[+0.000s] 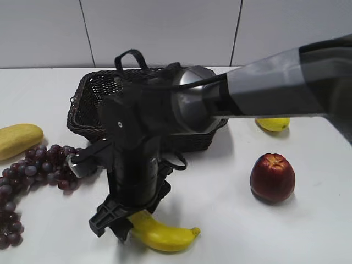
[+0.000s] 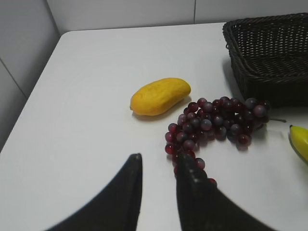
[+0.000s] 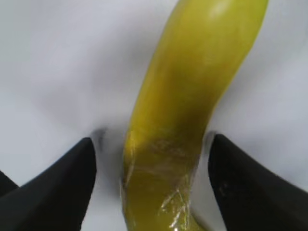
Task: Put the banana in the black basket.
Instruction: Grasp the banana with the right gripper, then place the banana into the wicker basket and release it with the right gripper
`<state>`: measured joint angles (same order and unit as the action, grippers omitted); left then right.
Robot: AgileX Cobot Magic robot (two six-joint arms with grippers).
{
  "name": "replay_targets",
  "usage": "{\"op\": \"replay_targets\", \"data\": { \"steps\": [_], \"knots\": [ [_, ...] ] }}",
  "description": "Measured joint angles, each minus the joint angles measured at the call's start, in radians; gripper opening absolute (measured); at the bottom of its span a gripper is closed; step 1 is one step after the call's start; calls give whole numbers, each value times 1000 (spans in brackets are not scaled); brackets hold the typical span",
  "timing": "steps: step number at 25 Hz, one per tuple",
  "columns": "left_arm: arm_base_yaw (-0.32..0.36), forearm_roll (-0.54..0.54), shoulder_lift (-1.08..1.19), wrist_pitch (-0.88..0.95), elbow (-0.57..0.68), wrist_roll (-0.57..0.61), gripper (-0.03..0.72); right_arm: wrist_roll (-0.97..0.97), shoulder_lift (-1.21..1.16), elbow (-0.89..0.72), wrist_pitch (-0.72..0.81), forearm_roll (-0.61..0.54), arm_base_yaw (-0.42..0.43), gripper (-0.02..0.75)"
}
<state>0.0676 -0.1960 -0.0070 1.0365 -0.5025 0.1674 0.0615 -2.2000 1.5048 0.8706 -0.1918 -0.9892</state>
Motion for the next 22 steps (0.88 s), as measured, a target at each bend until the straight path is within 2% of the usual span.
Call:
{"op": "replay_targets", "data": {
  "steps": [4,7,12,16,18,22],
  "knots": [
    [0,0,0,0,0,0,237,1,-17,0,17,-1,0,463],
    [0,0,0,0,0,0,237,1,-13,10,31,-2,0,309],
    [0,0,0,0,0,0,237,0,45,79,124,24,0,314],
    [0,0,0,0,0,0,237,-61,143,191,269,43,0,314],
    [0,0,0,0,0,0,237,-103,181,272,314,119,0,314],
    [0,0,0,0,0,0,237,-172,205,464,334,347,12,314]
  ]
}}
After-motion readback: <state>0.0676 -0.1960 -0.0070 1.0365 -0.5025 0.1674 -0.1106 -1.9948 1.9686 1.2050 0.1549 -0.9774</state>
